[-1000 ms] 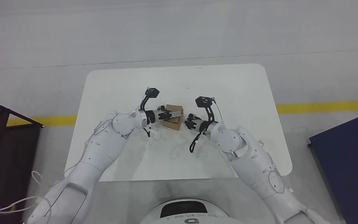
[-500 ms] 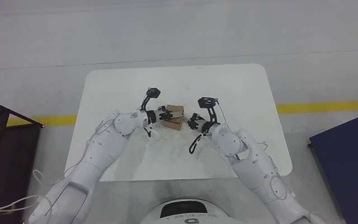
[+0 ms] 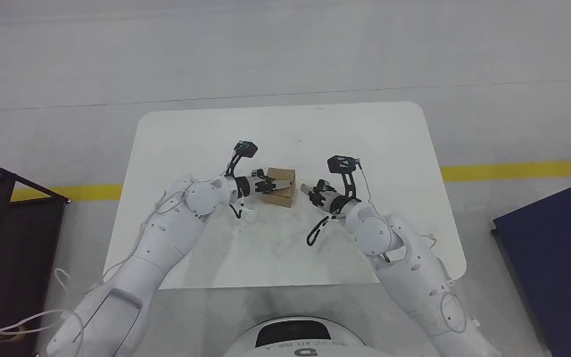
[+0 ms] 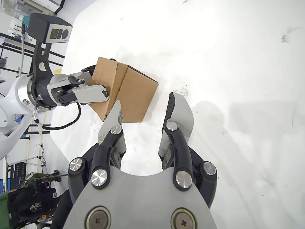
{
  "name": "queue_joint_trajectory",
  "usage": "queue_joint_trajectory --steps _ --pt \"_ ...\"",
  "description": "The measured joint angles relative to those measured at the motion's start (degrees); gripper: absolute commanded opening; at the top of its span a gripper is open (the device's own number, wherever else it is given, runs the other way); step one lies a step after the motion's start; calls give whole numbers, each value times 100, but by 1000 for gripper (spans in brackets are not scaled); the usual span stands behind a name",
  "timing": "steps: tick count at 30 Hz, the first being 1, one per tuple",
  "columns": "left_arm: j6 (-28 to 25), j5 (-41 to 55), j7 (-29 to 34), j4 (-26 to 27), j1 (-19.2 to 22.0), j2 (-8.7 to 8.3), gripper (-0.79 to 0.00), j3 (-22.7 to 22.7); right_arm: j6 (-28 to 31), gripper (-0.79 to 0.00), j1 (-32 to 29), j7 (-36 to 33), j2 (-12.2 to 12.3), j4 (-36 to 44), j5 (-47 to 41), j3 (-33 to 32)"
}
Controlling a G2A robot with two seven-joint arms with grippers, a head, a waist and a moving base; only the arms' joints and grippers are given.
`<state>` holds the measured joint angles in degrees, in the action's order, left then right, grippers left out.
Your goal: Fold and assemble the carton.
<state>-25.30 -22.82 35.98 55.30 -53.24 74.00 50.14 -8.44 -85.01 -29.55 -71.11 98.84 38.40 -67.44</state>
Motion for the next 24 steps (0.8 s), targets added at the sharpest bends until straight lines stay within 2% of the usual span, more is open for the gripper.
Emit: queue_joint_trajectory --steps 8,18,24 --pt "79 -227 -54 77 -7 14 0 -64 249 -394 -346 80 64 342 -136 -338" --pt "217 -434 86 92 42 41 0 -162 165 -394 228 -47 -4 -164 -89 18" --pt "174 -613 -11 183 13 35 0 -174 66 -394 212 48 -8 -132 -20 26"
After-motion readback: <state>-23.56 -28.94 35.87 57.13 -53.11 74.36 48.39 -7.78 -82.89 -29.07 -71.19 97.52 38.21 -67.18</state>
